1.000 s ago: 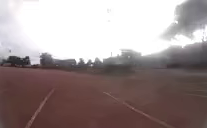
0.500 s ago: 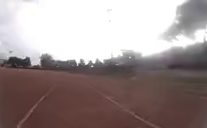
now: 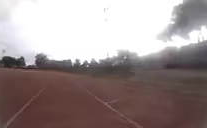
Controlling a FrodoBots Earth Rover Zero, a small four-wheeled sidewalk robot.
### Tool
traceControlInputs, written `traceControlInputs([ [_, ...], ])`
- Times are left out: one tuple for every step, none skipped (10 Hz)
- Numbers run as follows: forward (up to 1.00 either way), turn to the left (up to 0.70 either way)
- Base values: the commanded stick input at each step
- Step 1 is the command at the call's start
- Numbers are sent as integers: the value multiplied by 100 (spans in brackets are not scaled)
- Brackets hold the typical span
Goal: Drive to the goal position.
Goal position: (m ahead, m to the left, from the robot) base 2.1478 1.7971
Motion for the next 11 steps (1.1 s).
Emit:
traceControlInputs([
  [70,-3],
  [70,0],
  [70,0],
  [70,0],
  [70,0],
  [70,0],
  [70,0],
  [70,0],
  [70,0],
  [70,0],
  [70,0],
])
